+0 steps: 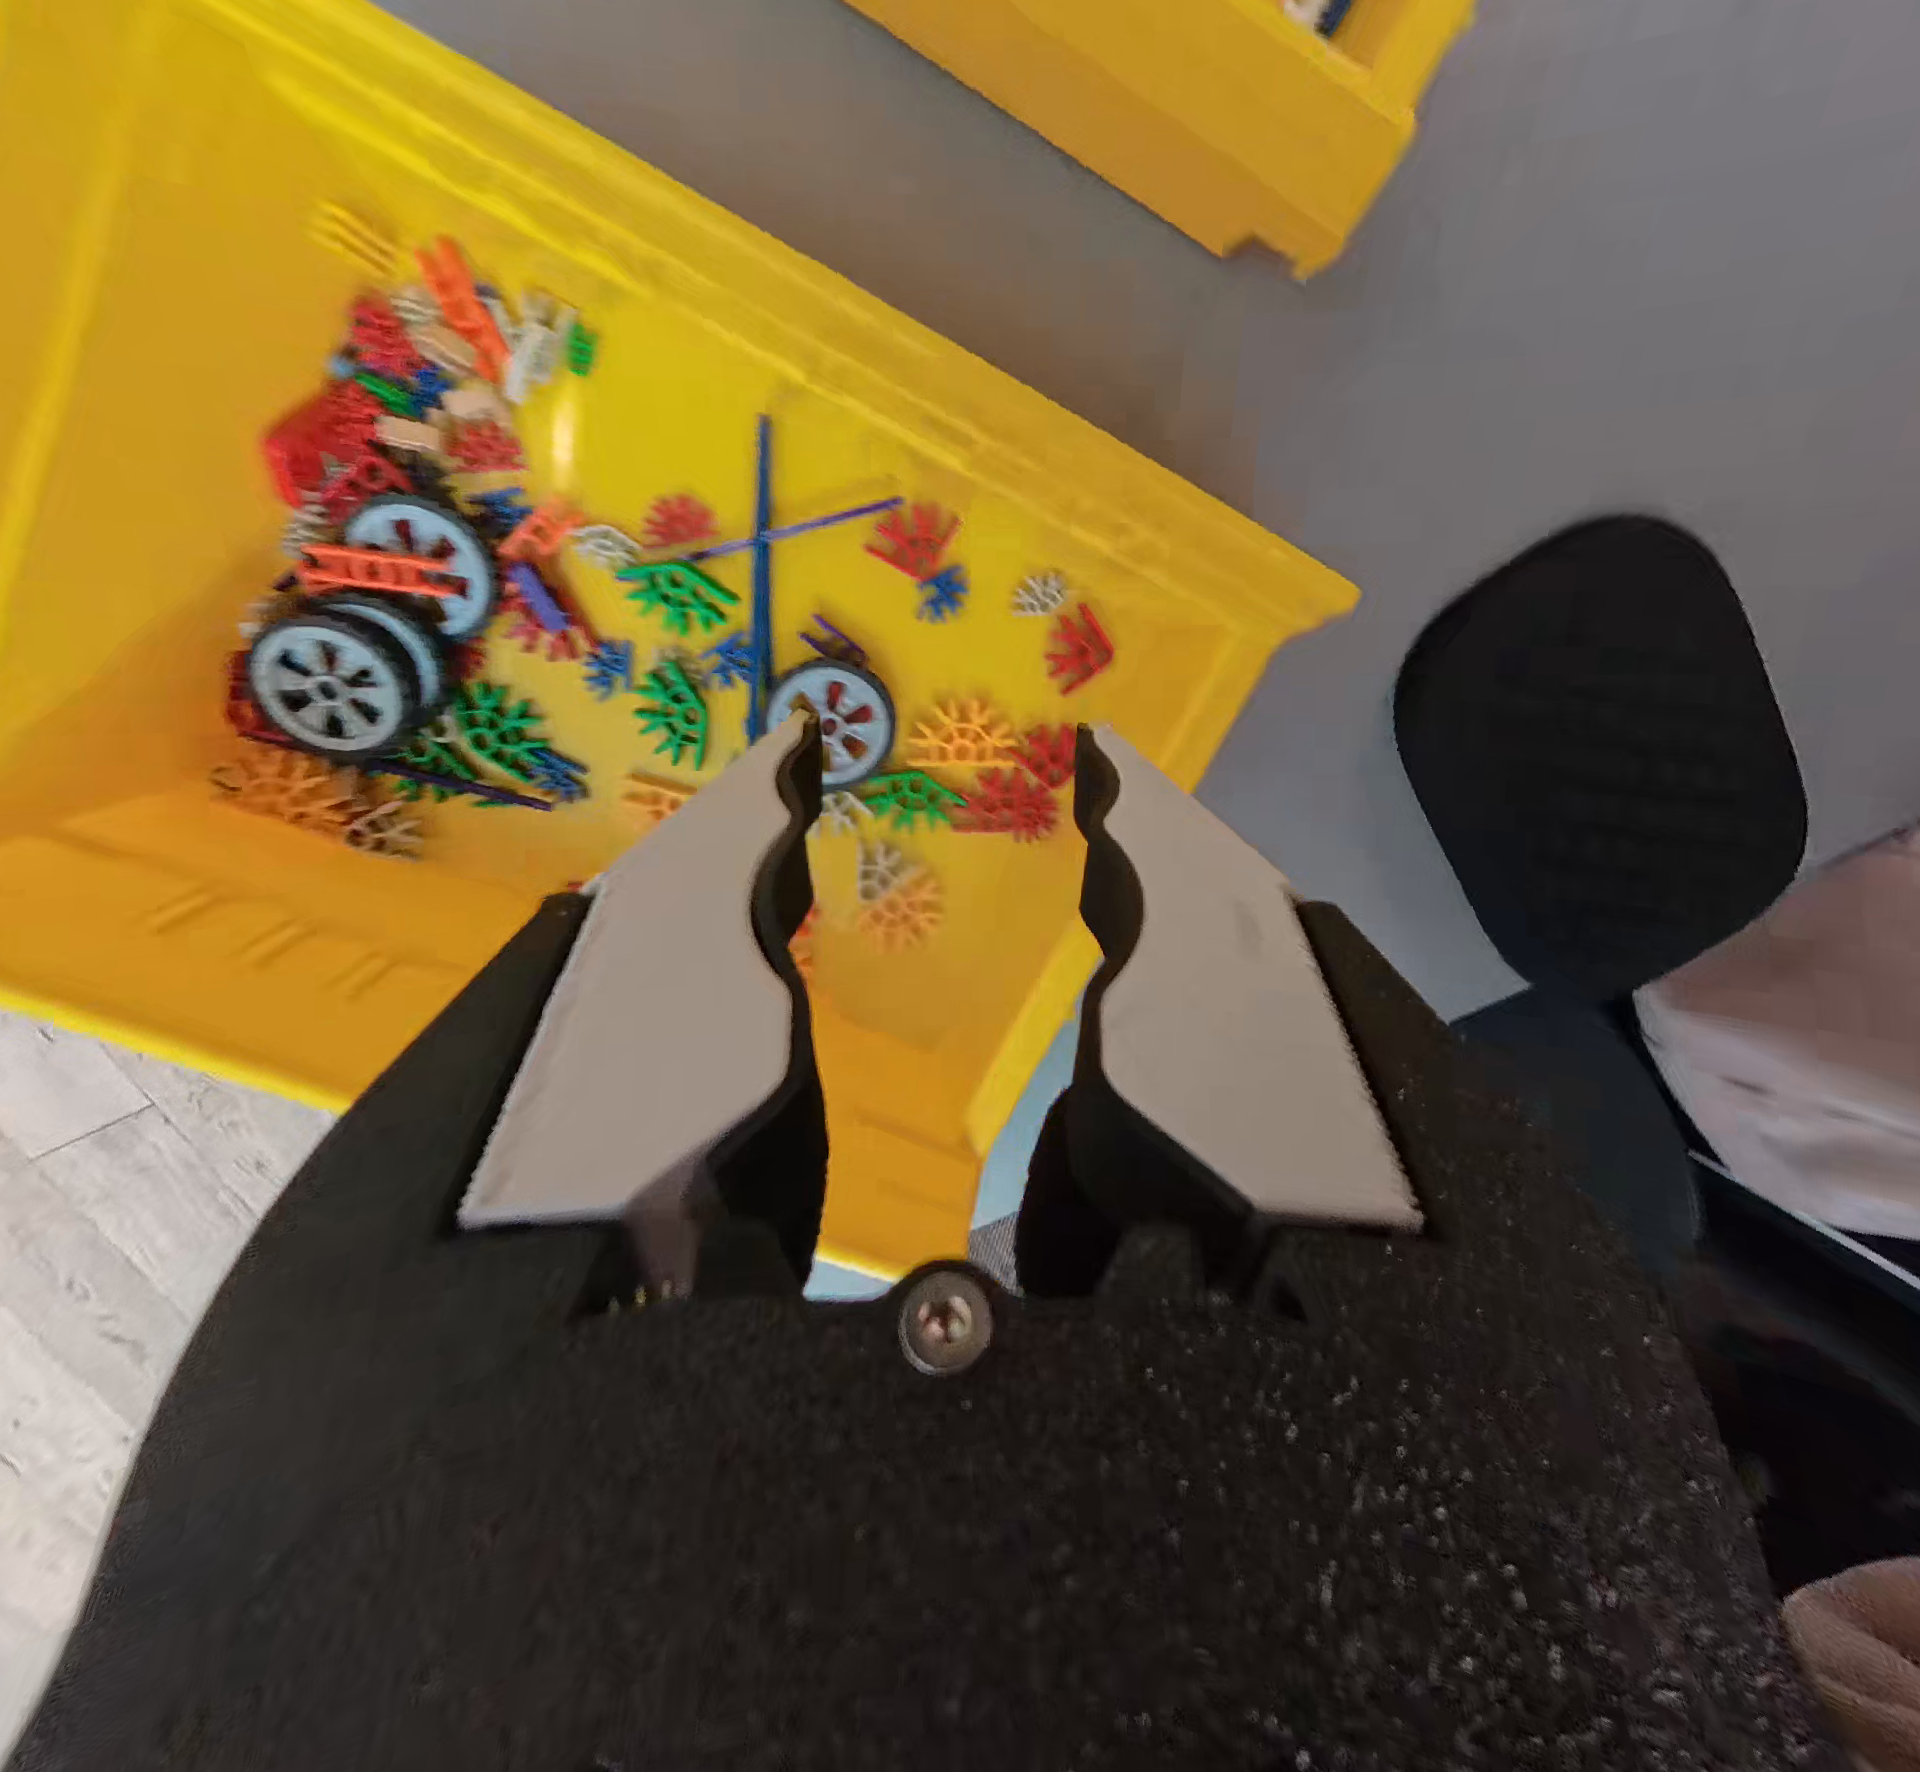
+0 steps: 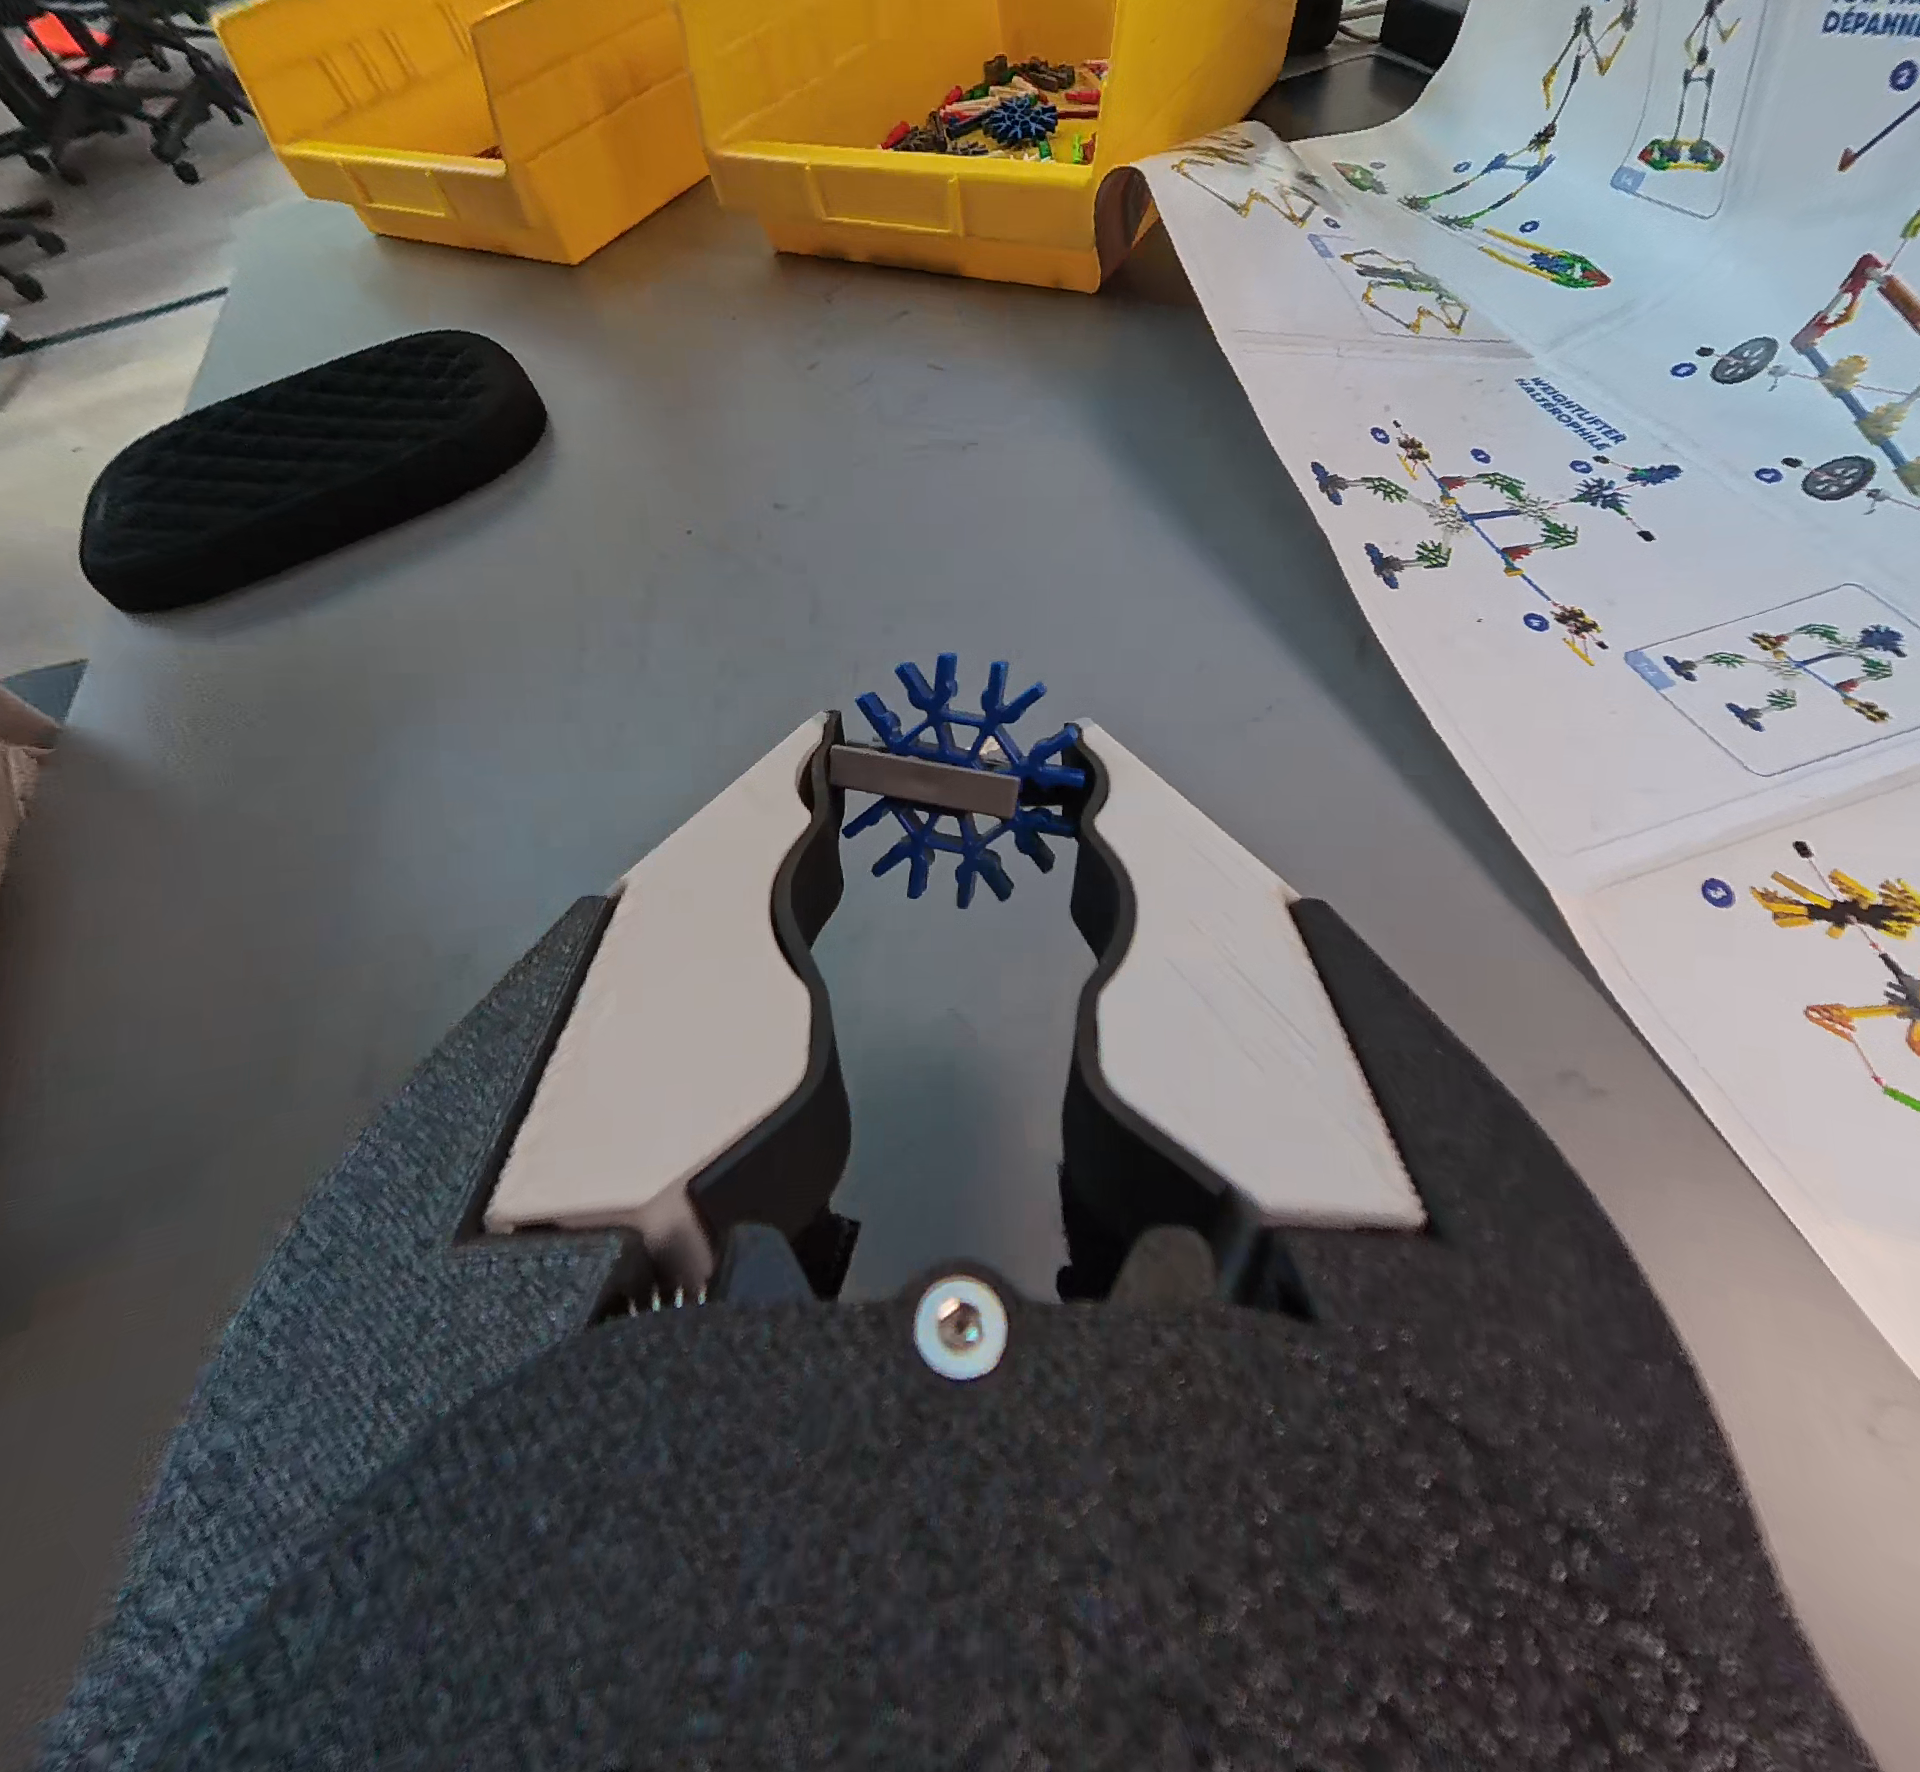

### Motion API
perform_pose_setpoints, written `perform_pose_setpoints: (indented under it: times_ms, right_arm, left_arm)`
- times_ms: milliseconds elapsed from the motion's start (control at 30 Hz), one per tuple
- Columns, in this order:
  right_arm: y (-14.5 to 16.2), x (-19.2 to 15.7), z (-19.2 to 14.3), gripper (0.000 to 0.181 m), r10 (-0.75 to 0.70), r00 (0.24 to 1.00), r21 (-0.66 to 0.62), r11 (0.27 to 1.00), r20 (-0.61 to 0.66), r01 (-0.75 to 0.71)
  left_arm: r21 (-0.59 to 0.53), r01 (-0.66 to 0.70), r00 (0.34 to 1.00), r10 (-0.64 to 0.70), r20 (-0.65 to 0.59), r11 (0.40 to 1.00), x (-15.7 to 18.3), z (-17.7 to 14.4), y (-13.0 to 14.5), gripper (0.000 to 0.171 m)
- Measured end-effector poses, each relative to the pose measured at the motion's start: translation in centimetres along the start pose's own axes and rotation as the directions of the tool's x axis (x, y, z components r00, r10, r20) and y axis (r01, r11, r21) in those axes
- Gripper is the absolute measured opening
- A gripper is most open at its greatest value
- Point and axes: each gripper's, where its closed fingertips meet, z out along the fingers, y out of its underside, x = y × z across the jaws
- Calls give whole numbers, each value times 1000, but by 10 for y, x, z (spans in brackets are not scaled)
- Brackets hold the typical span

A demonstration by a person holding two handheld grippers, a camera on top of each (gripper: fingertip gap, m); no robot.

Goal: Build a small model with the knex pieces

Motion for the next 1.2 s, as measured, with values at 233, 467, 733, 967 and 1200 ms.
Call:
perform_pose_setpoints:
  times_ms: [233,467,733,967,1200]
  right_arm:
    - [3,-2,2,40,-46,999,-22,999,-17,46]
    - [1,2,-1,40,-38,998,-9,999,-43,38]
    - [0,4,-2,40,-27,998,-2,1000,-54,27]
    - [-7,5,-7,40,-28,998,48,998,-50,30]
    - [-24,-17,-4,40,-158,987,144,977,-17,159]
  left_arm:
    - [-190,-184,983,183,-23,964,63,98,86,38]
    - [-118,-274,957,283,61,954,49,126,43,23]
    - [-82,-295,951,301,77,952,41,140,-2,23]
    - [216,-268,957,234,173,939,60,89,-39,33]
    - [788,-184,912,402,-87,588,252,20,-120,42]
